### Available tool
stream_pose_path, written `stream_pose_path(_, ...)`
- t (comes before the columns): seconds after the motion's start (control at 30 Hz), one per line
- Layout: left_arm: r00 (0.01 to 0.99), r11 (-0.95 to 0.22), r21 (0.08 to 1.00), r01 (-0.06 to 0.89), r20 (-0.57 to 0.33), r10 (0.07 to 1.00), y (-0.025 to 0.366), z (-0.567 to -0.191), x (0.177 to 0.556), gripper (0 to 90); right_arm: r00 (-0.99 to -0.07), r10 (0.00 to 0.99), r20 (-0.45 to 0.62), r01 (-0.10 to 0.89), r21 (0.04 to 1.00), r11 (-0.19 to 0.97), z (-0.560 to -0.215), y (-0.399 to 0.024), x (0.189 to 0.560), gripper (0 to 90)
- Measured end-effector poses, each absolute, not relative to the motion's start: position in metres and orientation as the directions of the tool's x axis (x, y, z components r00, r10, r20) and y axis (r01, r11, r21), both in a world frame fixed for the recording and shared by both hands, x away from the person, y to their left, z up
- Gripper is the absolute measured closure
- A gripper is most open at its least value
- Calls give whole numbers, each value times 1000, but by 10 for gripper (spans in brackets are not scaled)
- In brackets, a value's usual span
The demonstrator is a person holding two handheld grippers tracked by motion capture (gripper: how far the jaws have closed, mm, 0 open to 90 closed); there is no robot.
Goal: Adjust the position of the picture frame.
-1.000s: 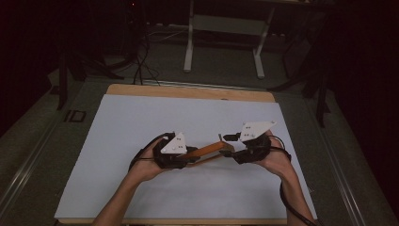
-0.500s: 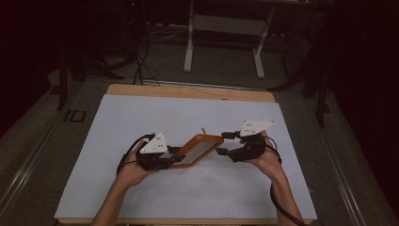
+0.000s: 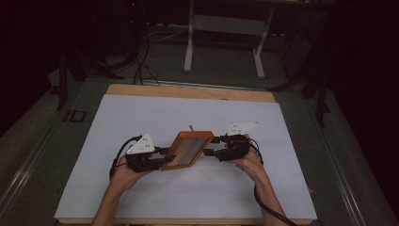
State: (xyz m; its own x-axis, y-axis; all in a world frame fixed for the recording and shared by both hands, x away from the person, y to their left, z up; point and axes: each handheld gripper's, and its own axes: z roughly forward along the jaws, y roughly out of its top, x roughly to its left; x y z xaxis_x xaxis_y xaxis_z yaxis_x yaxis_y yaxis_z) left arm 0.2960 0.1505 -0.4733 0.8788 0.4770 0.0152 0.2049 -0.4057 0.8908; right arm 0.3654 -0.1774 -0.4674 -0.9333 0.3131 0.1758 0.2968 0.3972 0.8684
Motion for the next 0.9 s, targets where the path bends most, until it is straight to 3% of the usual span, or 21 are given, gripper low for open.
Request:
stream_pose_path(0.27,855,-380,890,253,-22,519,167,-485,299,687,-936,269,225,318,868,380,-481,-157,373,432)
stream_pose_path(0.63,833,-354,881,312,-75,548,179,-498,305,685,-945,258,200,293,870,398,-486,-137,374,632)
stream_pose_path(0.9,834,-352,873,338,-105,541,176,-503,310,683,-948,268,169,272,868,415,-483,-139,372,655)
